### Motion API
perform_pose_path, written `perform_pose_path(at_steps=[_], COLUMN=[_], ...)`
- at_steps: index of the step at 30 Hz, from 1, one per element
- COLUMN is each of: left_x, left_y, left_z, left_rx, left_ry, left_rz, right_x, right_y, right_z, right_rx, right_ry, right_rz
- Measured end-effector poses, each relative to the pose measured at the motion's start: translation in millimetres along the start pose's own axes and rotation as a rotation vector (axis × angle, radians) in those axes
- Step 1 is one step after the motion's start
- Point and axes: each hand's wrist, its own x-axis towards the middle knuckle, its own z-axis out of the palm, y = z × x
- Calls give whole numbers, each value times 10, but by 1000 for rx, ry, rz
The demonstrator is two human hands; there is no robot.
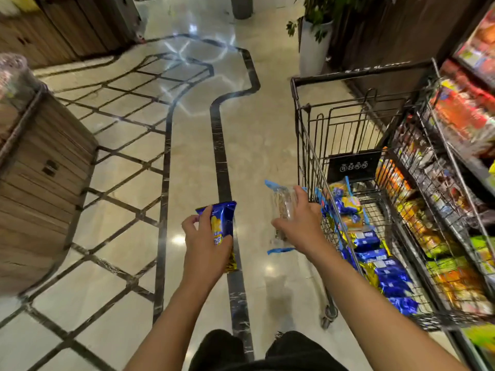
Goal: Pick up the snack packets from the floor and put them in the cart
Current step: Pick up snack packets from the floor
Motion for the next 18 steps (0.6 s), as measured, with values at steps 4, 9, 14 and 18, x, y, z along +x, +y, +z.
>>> perform_pose_path(at_steps=[4, 9, 14, 18], left_x=[378, 1001, 1670, 2235], left_y=[295, 490, 729, 969], left_z=[68, 254, 465, 682], left_rx=[25, -43, -15, 20], left_ry=[-6, -55, -181, -312], left_rz=[26, 104, 212, 320], right_x=[351, 731, 1117, 1408], right_y=[-69, -132, -220, -252], right_z=[-195, -392, -511, -518], right_rx=[25, 63, 98, 112], right_ry=[27, 89, 218, 336], right_rz=[23, 51, 125, 234])
